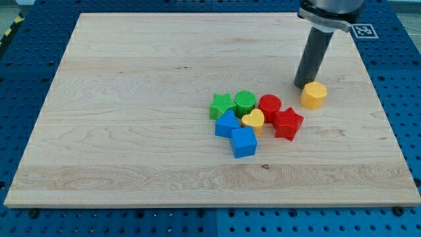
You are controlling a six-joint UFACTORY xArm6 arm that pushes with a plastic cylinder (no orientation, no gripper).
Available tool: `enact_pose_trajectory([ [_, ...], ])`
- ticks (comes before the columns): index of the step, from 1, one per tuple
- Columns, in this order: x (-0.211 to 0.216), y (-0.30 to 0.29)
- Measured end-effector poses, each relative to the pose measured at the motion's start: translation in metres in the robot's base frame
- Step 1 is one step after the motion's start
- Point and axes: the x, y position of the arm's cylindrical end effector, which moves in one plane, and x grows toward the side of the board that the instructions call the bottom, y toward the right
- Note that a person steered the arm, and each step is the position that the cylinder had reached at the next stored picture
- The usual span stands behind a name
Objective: Move the yellow hexagon into the red star
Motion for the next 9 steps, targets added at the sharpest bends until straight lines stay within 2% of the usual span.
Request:
enact_pose_trajectory([
  [4, 0.052, 0.047],
  [9, 0.113, 0.046],
])
